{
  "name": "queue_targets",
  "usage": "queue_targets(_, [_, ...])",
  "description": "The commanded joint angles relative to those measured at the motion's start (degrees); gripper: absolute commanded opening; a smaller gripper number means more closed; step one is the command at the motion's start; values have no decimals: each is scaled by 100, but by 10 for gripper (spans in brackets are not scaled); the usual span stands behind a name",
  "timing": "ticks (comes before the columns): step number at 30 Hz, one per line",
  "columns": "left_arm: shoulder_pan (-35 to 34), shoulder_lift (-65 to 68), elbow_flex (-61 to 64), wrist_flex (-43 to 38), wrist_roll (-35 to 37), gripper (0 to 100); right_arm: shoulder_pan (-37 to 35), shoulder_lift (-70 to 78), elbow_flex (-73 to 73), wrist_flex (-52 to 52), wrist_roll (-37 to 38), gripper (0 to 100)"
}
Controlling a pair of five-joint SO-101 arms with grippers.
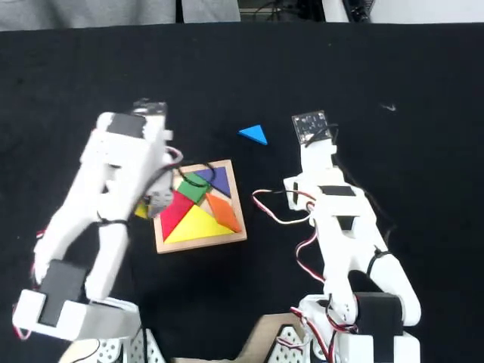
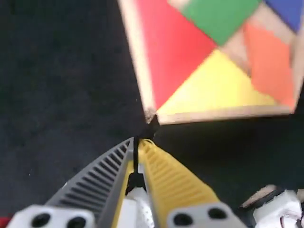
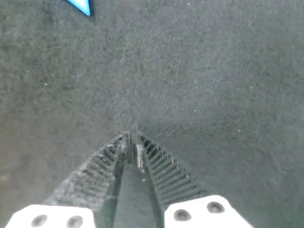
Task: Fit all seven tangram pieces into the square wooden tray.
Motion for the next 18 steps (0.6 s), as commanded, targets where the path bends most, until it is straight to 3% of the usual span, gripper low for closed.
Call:
queue_targets(1, [-743, -360, -338, 387, -255, 27, -290, -268, -629, 352, 88, 11])
queue_targets(5, [-1262, -1468, -374, 457, -1064, 27, -800, -998, -1235, 1530, 237, 11])
queue_targets(9, [-1648, -3007, 391, 123, -1626, 29, -1820, -1288, -1842, 2673, 536, 11])
queue_targets(14, [-2290, -4202, 2642, -1477, -1714, 29, -3613, -822, -2536, 3727, 756, 11])
queue_targets(18, [-2765, -4334, 4092, -3024, -1714, 29, -4466, -66, -2879, 3947, 756, 11])
